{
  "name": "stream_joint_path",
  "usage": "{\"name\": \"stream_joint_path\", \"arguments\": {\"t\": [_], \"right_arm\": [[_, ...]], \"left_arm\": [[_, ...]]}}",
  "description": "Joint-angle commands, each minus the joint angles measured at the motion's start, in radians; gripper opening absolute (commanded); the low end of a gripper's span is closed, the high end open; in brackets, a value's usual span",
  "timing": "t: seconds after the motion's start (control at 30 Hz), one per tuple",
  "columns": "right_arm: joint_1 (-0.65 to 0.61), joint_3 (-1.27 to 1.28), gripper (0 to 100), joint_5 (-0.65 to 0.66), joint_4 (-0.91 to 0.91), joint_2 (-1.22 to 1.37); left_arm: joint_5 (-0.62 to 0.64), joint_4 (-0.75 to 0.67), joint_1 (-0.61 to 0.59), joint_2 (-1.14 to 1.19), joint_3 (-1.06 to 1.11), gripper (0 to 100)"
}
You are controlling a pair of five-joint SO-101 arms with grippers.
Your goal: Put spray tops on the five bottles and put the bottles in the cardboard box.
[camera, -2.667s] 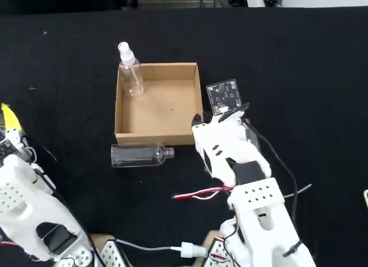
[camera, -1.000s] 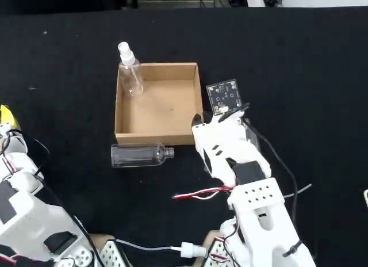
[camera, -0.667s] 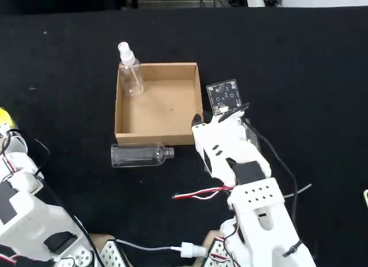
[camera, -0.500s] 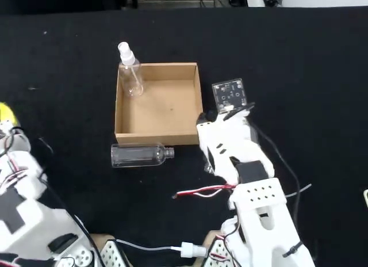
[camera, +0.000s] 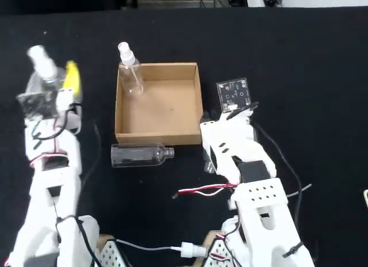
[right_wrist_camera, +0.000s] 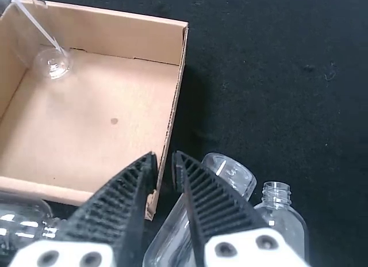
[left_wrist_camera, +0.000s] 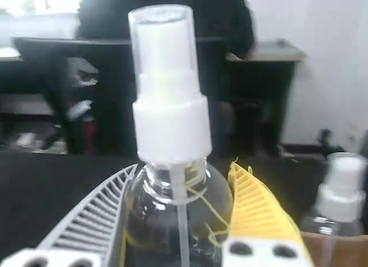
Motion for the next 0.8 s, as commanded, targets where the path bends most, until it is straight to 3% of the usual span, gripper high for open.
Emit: {"name": "stream_joint_path", "arguments": {"t": [0.0,0.47,0.77], "right_arm": [[0.015,-0.008,3.9,0.0,-0.026,-0.027],[0.028,-0.004,3.9,0.0,-0.064,-0.021],[0.049,-0.004,3.9,0.0,-0.068,-0.021]], "left_arm": [[0.089,0.115,0.094,-0.144,-0.081,3],[0.106,0.115,0.326,-0.155,-0.022,3],[0.107,0.109,0.352,0.028,-0.108,3]]}}
